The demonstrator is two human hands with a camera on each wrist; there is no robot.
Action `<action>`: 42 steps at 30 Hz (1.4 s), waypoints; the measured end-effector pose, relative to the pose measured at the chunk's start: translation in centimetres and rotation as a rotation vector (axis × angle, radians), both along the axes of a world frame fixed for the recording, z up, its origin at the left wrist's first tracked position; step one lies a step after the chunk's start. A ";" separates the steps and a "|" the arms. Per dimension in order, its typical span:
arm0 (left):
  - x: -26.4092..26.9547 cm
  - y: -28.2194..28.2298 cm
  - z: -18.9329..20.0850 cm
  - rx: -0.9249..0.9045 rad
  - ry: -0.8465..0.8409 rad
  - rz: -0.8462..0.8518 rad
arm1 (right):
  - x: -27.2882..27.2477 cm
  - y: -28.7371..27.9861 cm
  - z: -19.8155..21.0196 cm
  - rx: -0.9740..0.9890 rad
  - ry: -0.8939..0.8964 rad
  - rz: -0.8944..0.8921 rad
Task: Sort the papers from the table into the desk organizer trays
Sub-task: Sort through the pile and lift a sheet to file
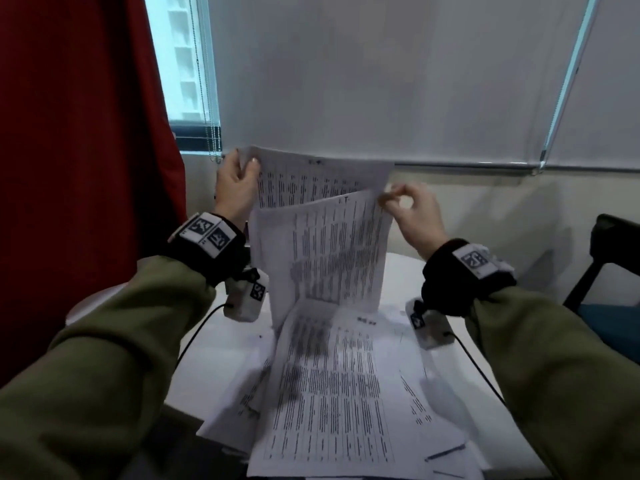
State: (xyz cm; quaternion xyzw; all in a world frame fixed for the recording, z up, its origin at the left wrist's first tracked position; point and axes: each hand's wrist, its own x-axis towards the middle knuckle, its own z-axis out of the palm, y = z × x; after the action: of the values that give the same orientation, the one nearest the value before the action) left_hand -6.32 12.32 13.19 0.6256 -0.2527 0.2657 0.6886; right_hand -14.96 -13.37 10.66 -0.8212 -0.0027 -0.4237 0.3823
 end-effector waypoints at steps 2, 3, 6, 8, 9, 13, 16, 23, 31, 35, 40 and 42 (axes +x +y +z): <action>0.0 0.5 1.0 -0.027 -0.002 -0.037 | 0.5 0.4 2.2 0.070 -0.008 0.081; -0.2 0.8 1.4 -0.049 0.006 -0.062 | 0.6 0.7 2.9 0.141 0.001 0.155; -0.4 1.1 1.3 -0.058 0.046 -0.140 | 0.9 1.3 3.3 0.321 0.044 0.274; -0.5 1.2 0.7 -0.047 0.053 -0.160 | 1.1 1.7 2.8 0.400 0.030 0.271; -0.3 1.1 0.3 -0.040 0.068 -0.137 | 1.3 1.8 2.3 0.435 0.015 0.255; -1.1 0.6 -0.4 -0.027 0.157 -0.171 | 1.7 2.2 1.2 0.559 -0.016 0.172; -3.0 -0.2 -1.4 0.106 0.202 -0.216 | 1.4 2.3 1.0 0.546 -0.065 0.079; -4.8 -1.9 -2.6 0.236 -0.010 -0.010 | -0.1 3.9 0.5 0.562 -0.035 0.380; -4.5 -1.8 -7.2 0.218 0.225 0.047 | -0.8 3.0 -4.7 0.645 0.125 0.339; -4.1 -2.3 -9.5 0.342 0.245 0.158 | -1.0 3.3 -8.1 0.650 0.197 0.225; -5.2 -4.1 -6.9 0.191 0.100 0.192 | -0.6 4.0 -4.6 0.706 0.070 0.292; -5.7 -4.6 -7.4 0.175 0.126 0.210 | -0.8 4.3 -5.0 0.742 0.074 0.319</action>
State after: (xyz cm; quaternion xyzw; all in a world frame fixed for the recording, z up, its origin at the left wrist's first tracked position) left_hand -11.97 7.71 5.75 0.7218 -0.1646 0.2732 0.6143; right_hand -15.72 -9.04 5.67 -0.6314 0.0367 -0.3012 0.7136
